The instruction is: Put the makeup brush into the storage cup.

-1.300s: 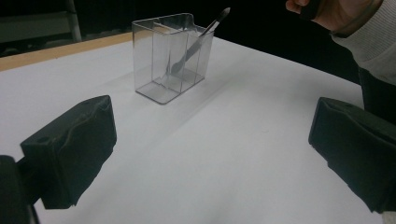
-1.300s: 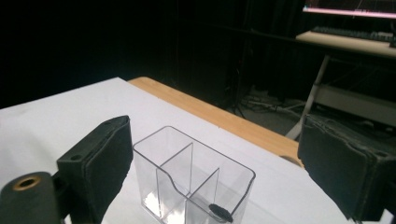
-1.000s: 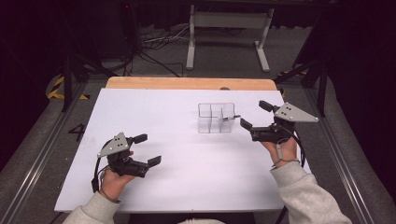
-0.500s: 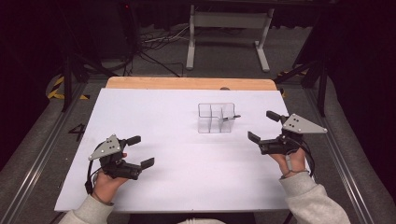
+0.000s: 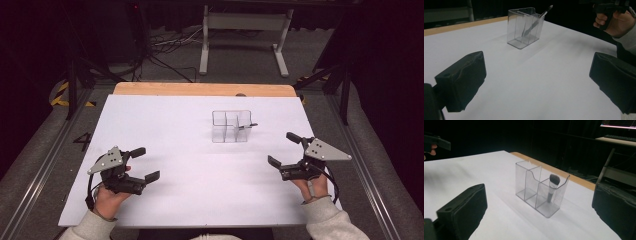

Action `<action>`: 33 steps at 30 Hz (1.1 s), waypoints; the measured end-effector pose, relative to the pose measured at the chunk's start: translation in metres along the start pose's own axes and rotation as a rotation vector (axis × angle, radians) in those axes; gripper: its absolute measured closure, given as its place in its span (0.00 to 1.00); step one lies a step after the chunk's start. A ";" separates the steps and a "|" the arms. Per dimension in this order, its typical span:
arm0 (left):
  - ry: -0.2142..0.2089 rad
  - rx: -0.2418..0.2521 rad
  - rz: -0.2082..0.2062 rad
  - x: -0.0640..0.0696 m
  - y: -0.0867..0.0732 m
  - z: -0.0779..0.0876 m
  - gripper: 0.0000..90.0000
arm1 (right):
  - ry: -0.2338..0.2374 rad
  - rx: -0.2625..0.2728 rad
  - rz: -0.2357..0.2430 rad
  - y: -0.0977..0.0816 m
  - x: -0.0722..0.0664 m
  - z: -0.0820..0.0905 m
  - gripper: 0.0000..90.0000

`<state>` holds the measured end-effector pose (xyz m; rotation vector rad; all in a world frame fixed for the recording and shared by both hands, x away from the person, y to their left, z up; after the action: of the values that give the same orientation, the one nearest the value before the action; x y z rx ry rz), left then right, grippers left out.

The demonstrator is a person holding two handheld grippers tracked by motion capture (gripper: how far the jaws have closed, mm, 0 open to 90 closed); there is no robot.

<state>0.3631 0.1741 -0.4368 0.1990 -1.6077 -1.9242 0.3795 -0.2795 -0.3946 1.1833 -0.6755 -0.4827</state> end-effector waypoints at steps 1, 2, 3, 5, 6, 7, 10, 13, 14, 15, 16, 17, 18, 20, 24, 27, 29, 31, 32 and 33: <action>0.001 0.001 -0.002 0.000 0.000 0.001 0.02 | 0.001 0.002 -0.002 -0.003 -0.001 0.000 0.00; 0.001 0.001 -0.003 0.000 0.000 0.001 0.02 | 0.002 0.004 -0.002 -0.005 -0.002 0.001 0.00; -0.001 0.003 0.003 0.000 -0.001 0.002 0.02 | 0.006 0.008 -0.002 -0.007 -0.003 0.001 0.00; -0.005 0.003 0.003 0.000 -0.001 0.003 0.02 | 0.007 0.009 -0.007 -0.012 -0.006 0.002 0.00; -0.006 0.005 -0.001 0.000 -0.002 0.004 0.02 | 0.010 0.010 -0.006 -0.014 -0.007 0.002 0.00; -0.007 0.004 0.003 0.000 -0.002 0.004 0.02 | 0.008 0.010 -0.005 -0.017 -0.009 0.003 0.00; -0.010 0.006 0.002 -0.001 -0.004 0.006 0.02 | 0.013 0.010 -0.019 -0.025 -0.013 0.003 0.00; -0.011 0.007 0.003 -0.001 -0.005 0.006 0.02 | 0.014 0.016 -0.027 -0.029 -0.015 0.003 0.00; -0.015 0.007 0.008 -0.001 -0.005 0.006 0.02 | 0.016 0.020 -0.025 -0.031 -0.017 0.003 0.00; -0.016 0.007 0.007 -0.001 -0.005 0.006 0.02 | 0.017 0.021 -0.024 -0.032 -0.018 0.003 0.00; -0.017 0.007 0.004 -0.001 -0.005 0.006 0.02 | 0.018 0.021 -0.027 -0.034 -0.019 0.003 0.00; -0.018 0.008 0.008 -0.001 -0.005 0.006 0.02 | 0.022 0.016 -0.032 -0.035 -0.020 0.002 0.00; -0.019 0.008 0.009 -0.001 -0.006 0.006 0.02 | 0.024 0.019 -0.038 -0.036 -0.021 0.002 0.00; -0.021 0.008 0.009 -0.001 -0.006 0.006 0.02 | 0.022 0.017 -0.039 -0.038 -0.021 0.002 0.00; -0.018 0.007 0.016 -0.002 -0.008 0.005 0.02 | 0.019 0.019 -0.043 -0.045 -0.025 0.000 0.00; -0.015 0.022 0.030 -0.003 -0.008 0.004 0.02 | -0.003 0.033 -0.052 -0.047 -0.023 -0.002 0.00; 0.000 0.025 0.015 -0.003 -0.009 0.004 0.02 | -0.007 0.039 -0.066 -0.048 -0.021 -0.002 0.00; -0.004 0.018 0.011 -0.003 -0.010 0.003 0.02 | -0.004 0.034 -0.068 -0.050 -0.022 -0.003 0.00; -0.004 0.018 0.011 -0.003 -0.010 0.003 0.02 | -0.004 0.034 -0.068 -0.050 -0.022 -0.003 0.00; -0.006 0.020 0.011 -0.002 -0.010 0.002 0.02 | -0.001 0.028 -0.067 -0.051 -0.022 -0.003 0.00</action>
<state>0.3605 0.1774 -0.4464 0.1926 -1.6297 -1.9027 0.3659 -0.2787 -0.4488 1.2357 -0.6466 -0.5318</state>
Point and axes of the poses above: each handheld gripper's, and its own axes: z roughly backward along the jaws, y roughly out of its top, x roughly to its right, the point moved 5 cm from there along -z, roughly forward along the jaws, and after that the axes turned 7 degrees about z, right-handed, at the moved point
